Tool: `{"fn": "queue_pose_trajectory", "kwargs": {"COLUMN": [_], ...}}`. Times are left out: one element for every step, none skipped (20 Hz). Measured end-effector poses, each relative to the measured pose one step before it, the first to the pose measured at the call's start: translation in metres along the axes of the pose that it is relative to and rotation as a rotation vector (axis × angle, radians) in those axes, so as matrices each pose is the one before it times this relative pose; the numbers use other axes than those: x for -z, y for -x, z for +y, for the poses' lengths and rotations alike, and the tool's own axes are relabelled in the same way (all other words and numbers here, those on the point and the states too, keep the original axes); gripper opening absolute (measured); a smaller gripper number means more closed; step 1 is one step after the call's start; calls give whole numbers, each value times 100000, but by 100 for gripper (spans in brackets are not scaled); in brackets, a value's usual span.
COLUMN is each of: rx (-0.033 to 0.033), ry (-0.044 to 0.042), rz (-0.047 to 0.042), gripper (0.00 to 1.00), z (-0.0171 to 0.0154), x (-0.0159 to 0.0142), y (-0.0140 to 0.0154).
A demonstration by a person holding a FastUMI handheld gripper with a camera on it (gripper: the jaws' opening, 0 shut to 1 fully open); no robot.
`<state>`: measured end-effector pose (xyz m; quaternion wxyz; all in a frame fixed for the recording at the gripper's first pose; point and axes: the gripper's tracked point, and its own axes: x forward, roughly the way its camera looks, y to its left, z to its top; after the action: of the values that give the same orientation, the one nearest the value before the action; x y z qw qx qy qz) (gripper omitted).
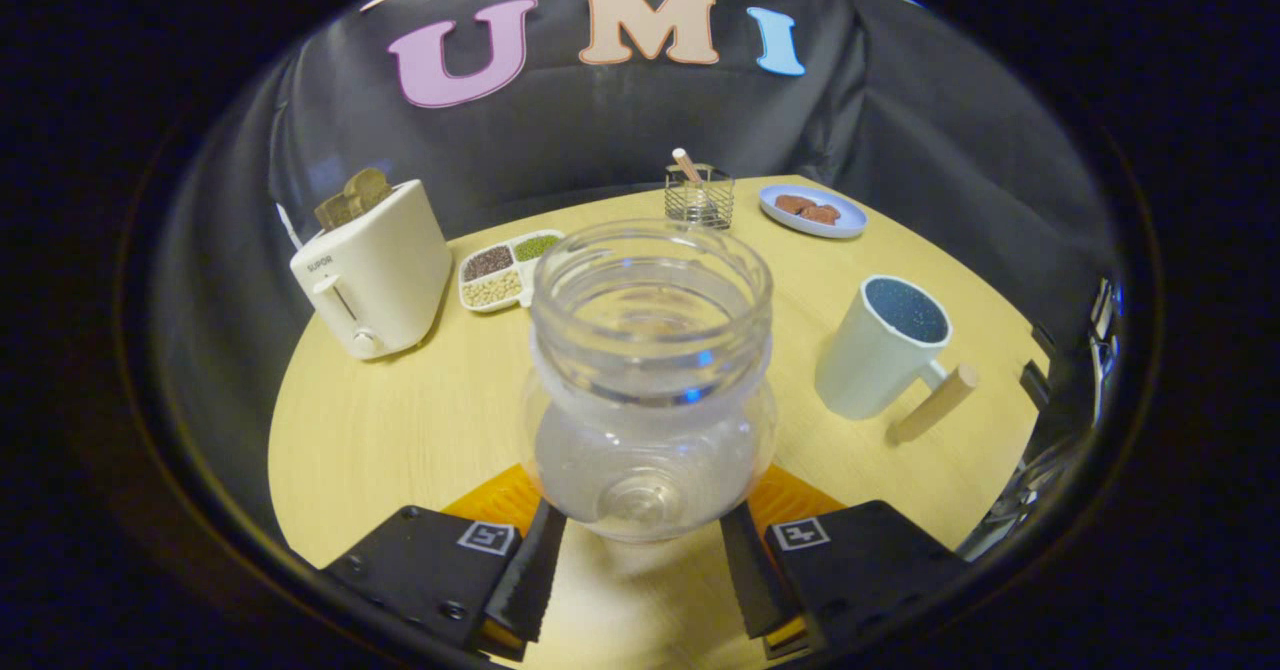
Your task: Take the bottle from table, then pour the juice into the cup, finally place the bottle on the coaster
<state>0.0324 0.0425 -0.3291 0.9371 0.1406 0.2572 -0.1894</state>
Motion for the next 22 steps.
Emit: {"fn": "queue_pose_trajectory", "kwargs": {"rx": [-672,-1304,-1128,-1260,-1105,-2092,-1514,-1870,-1799,-2082,-2054,-1531,-1565,-1828,-1704,-1843,-1981,-2143,-1891,-2020,-2092,-1981], "ry": [-1411,-1618,-1742,-1837,-2262,-2369,-2789,-2867,-3333,-3548,-3537,-3559,-3236,-2855,-2953,-3056,-3340,-3403,-3674,-3791,-3534,-3162], "rz": [-178,-519,-1214,-966,-243,-175,221,-292,-533,-534,-776,-668,-477,-564,-522,-219,39,87,-6,-117,-421,-210], "gripper": [78,78,78,77,77,77,77,77,77,76,76,76,76,76,75,75,75,75,75,75,75,75], "z": [-69,143,11,-2,5,178,234,192,176,338,327,139,135,153,179,143,171,218,92,278,263,246], "x": [-389,-395,-595,-584,-478,-324,-517,-567,-664,-682,-699,-743,-557,-635,-585,-498,-445,-382,-483,-367,-485,-598], "y": [299,255,272,157,150,-59,75,105,116,50,-41,72,46,37,-24,-18,32,-82,-139,-45,-137,-24]}}
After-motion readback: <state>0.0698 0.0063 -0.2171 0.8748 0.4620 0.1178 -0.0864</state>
